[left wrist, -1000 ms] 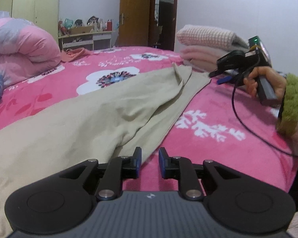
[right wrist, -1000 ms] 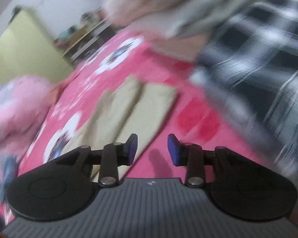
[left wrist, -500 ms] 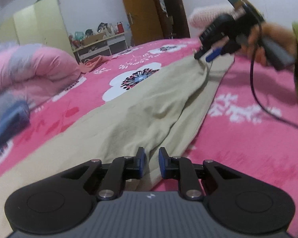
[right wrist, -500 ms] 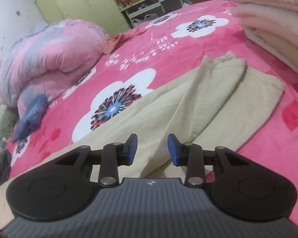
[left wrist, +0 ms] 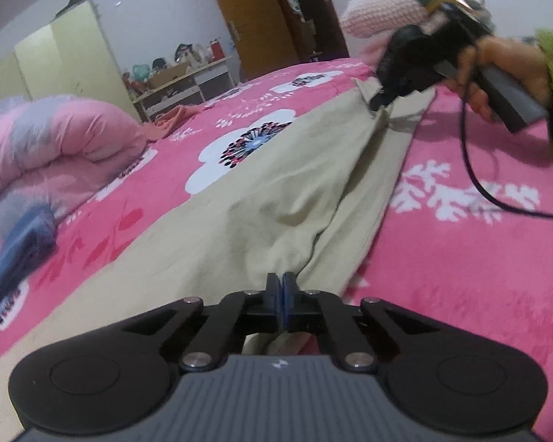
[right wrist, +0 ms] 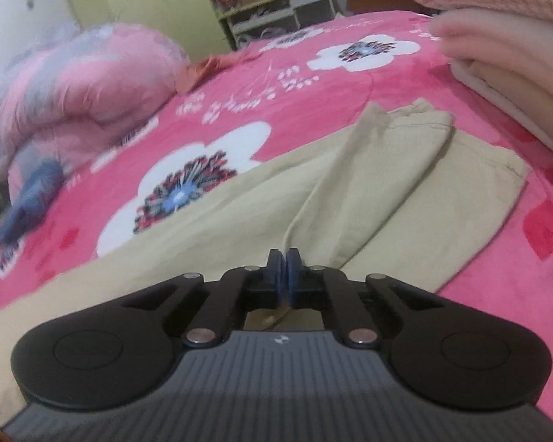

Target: Fold clothes

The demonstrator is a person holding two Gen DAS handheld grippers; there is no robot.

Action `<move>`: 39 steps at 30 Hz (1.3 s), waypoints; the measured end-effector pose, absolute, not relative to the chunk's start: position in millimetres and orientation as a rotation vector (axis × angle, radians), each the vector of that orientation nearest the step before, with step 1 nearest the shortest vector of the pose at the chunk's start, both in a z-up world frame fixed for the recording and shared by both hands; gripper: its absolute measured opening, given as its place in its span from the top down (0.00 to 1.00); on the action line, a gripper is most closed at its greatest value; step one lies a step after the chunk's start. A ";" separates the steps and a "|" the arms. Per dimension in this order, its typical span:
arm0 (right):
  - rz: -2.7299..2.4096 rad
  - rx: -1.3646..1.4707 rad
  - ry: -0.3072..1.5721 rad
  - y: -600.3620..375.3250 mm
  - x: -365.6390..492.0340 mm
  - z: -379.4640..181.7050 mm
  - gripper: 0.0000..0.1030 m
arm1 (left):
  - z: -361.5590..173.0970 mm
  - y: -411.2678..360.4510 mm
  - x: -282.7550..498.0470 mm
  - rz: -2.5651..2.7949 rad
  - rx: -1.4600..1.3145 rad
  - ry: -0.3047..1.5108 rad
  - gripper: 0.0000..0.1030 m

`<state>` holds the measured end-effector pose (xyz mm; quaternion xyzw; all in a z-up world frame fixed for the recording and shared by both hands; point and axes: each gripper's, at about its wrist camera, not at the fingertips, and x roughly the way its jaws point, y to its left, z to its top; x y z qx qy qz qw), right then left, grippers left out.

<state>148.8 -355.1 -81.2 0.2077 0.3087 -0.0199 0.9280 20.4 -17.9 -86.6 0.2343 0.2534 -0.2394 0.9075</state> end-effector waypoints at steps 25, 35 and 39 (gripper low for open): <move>-0.128 0.740 0.571 -443.8 173.3 -82.1 0.65 | -90.3 -4.9 11.0 -0.577 0.409 0.542 0.99; -0.206 0.423 0.626 -424.3 207.5 -74.1 1.00 | -92.5 -2.0 10.4 -0.584 0.391 0.529 0.99; -0.239 0.626 0.527 -455.3 157.0 -83.7 1.00 | -92.5 -0.8 10.9 -0.587 0.379 0.530 0.99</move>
